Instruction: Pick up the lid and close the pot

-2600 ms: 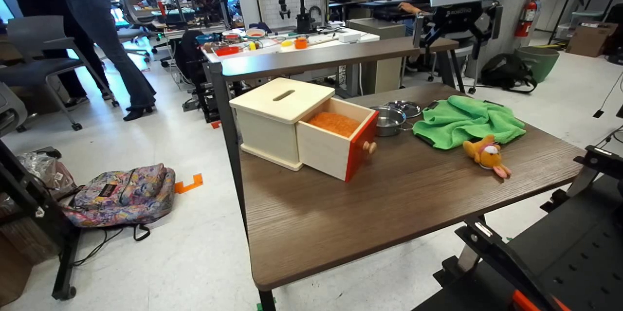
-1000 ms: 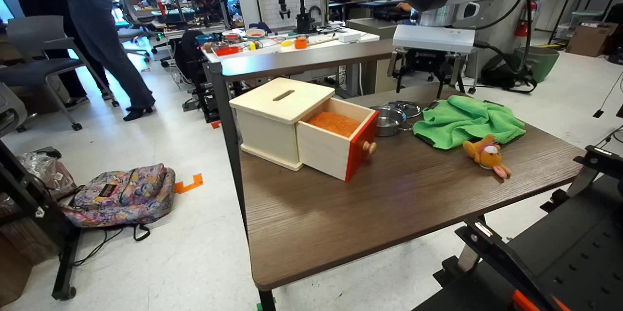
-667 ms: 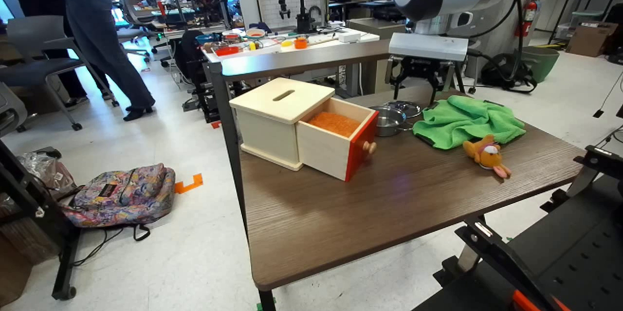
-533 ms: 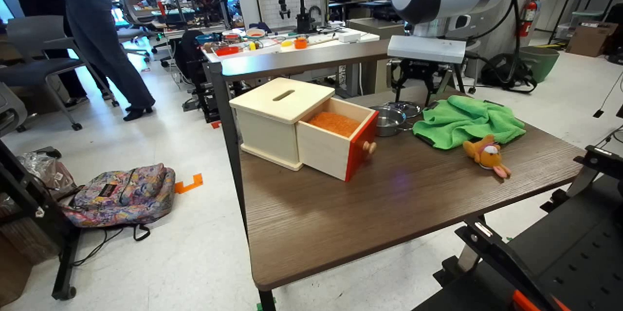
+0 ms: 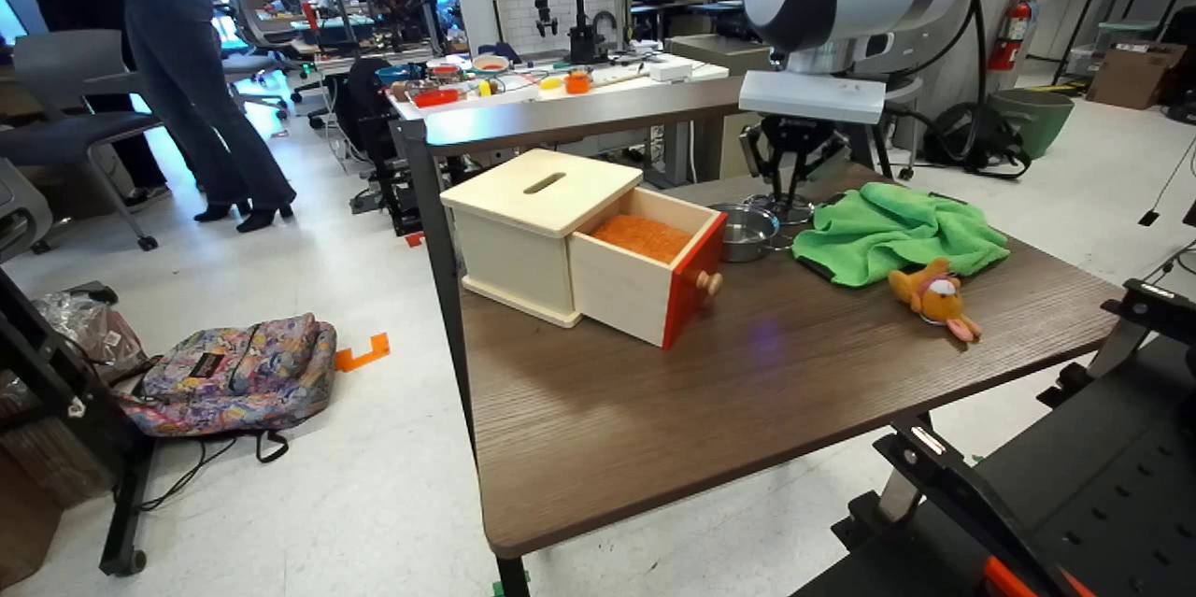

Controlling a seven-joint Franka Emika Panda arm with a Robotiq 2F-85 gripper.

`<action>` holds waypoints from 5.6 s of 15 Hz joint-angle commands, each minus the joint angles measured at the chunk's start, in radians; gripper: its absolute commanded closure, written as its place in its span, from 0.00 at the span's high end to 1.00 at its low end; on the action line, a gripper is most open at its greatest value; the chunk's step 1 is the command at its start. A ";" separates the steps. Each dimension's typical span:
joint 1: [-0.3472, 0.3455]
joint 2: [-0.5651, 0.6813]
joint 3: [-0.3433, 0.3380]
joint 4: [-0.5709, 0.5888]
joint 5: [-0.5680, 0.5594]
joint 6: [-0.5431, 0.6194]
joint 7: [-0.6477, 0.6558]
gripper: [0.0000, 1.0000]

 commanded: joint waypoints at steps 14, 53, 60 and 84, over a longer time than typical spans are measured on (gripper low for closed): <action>0.007 -0.092 -0.012 -0.038 0.017 -0.009 -0.072 0.01; -0.028 -0.008 0.007 0.026 0.080 -0.054 -0.144 0.82; -0.024 0.022 0.006 0.072 0.080 -0.052 -0.135 1.00; -0.019 0.081 0.011 0.146 0.071 -0.114 -0.144 0.05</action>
